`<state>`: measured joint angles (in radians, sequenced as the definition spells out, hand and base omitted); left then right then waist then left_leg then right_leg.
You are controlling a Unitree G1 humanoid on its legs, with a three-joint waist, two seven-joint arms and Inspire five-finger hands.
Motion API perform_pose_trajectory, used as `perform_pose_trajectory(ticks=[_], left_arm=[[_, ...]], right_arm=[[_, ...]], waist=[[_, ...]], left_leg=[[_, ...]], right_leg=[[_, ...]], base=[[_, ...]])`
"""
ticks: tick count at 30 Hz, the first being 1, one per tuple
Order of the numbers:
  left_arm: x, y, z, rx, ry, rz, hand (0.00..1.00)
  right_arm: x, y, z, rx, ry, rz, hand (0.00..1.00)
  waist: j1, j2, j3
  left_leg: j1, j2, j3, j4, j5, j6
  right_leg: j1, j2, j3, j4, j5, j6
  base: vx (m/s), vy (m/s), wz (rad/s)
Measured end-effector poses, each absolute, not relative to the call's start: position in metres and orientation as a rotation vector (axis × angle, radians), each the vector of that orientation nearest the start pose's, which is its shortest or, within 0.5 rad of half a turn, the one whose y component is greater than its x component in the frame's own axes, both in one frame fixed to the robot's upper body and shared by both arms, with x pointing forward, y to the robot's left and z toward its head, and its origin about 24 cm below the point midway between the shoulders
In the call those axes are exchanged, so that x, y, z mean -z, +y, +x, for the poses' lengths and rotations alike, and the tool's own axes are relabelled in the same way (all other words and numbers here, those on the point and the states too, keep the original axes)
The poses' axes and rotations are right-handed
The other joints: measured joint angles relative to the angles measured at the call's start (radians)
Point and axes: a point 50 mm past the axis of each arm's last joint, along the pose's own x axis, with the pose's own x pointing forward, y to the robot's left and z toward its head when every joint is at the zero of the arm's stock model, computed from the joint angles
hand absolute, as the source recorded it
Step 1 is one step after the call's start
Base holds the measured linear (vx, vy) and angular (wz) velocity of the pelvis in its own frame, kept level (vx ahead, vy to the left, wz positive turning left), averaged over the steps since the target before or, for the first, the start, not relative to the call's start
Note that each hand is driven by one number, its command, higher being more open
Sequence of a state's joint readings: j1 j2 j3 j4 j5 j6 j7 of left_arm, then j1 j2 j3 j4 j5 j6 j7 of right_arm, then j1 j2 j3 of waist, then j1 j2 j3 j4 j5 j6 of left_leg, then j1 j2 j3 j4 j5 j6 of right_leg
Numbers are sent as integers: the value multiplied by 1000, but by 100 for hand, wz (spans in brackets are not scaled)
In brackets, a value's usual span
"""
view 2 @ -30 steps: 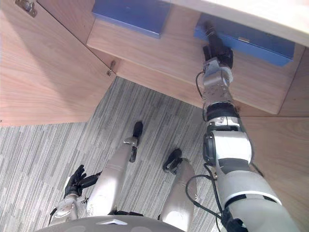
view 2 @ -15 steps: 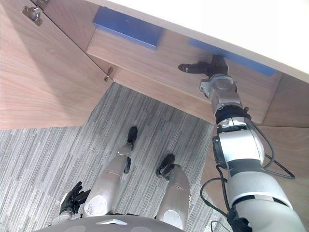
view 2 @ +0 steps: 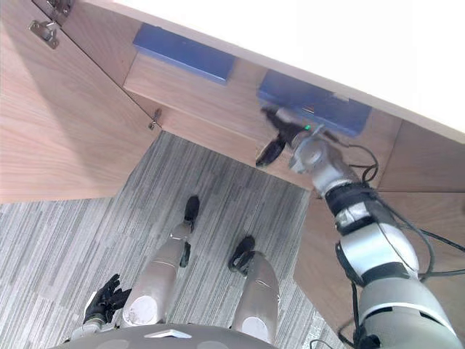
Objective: Walk over to the cabinet, pick up the folder, carry it to the office cabinet, place the folder inside the office cabinet, then close the office cabinet door
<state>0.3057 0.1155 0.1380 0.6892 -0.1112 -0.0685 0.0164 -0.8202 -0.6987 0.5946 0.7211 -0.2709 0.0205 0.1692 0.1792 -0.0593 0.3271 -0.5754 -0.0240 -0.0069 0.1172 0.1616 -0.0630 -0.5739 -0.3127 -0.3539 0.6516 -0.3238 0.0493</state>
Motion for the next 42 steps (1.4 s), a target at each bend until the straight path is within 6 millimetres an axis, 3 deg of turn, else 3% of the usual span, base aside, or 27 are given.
perform_pose_trajectory(ticks=[7, 15, 19, 20, 21, 22, 24, 26, 31, 36, 39, 40, 42], left_arm=[[132, 227, 84, -308, 880, -18, 100], [130, 231, 86, -322, 870, -15, 100], [128, 235, 89, -342, 861, -20, 100], [127, 236, 94, -343, 849, -22, 100], [126, 237, 99, -347, 835, -23, 100], [126, 237, 100, -347, 833, -24, 100], [123, 237, 110, -350, 807, -35, 100], [122, 238, 113, -349, 797, -36, 100], [122, 248, 111, -324, 828, 61, 100], [125, 263, 105, -309, 892, 146, 100], [127, 263, 105, -298, 913, 162, 100], [126, 262, 111, -290, 900, 160, 100], [125, 262, 113, -289, 894, 161, 100]], right_arm=[[-120, -224, 366, -369, 156, -1377, 100], [-97, -204, 350, -554, 173, -1441, 100], [-67, -184, 332, -756, 241, -1450, 100], [-51, -177, 322, -846, 278, -1443, 100], [-21, -166, 302, -972, 345, -1402, 100], [-16, -164, 298, -996, 357, -1393, 100], [18, -148, 265, -1178, 431, -1301, 100], [22, -144, 257, -1221, 431, -1267, 100], [26, -150, 256, -1193, 462, -1230, 100], [53, -155, 233, -1220, 575, -1154, 100], [69, -162, 216, -1204, 647, -1059, 100], [78, -167, 203, -1198, 691, -1015, 100], [81, -174, 195, -1152, 719, -949, 100]], waist=[[4, -4, 2], [8, -19, 10], [15, -31, 12], [21, -33, 12], [29, -40, 10], [31, -41, 10], [29, -41, 10], [25, -42, 9], [19, -70, -57], [19, -99, -126], [1, -82, -167], [-14, -66, -191], [-24, -48, -210]], left_leg=[[7, 0, 2, 0, -2, 1], [54, 32, 6, 1, -18, -9], [107, 51, 3, 0, -34, -19], [122, 57, 0, 0, -38, -22], [142, 63, -2, 0, -44, -26], [146, 65, -3, 0, -45, -27], [188, 72, -20, 0, -52, -29], [221, 79, -20, -1, -56, -30], [275, 130, -17, -3, -70, -41], [343, 167, 0, 0, -94, -49], [370, 170, 26, 2, -103, -55], [380, 171, 31, -1, -103, -55], [400, 169, 37, -18, -100, -53]], right_leg=[[12, 2, 0, -13, 5, 4], [76, 40, -6, -65, 18, -1], [148, 65, -17, -102, 19, -3], [174, 74, -28, -116, 20, -4], [201, 85, -34, -132, 20, -4], [207, 87, -36, -136, 21, -5], [270, 99, -57, -164, 22, -6], [313, 111, -60, -185, 26, -8], [401, 185, -57, -296, 70, -26], [505, 248, -31, -426, 124, -36], [529, 260, 1, -463, 148, -35], [544, 264, 7, -486, 161, -34], [558, 265, 13, -501, 170, -31]], base=[[-3, -16, -1], [-6, -45, -8], [15, -55, -5], [37, -66, 3], [33, -56, 3], [50, -67, 3], [37, -61, 8], [-7, -53, -4], [-39, -56, -16], [-5, -38, -19], [-18, 27, -30], [-18, 35, -16], [-17, 30, -12]])
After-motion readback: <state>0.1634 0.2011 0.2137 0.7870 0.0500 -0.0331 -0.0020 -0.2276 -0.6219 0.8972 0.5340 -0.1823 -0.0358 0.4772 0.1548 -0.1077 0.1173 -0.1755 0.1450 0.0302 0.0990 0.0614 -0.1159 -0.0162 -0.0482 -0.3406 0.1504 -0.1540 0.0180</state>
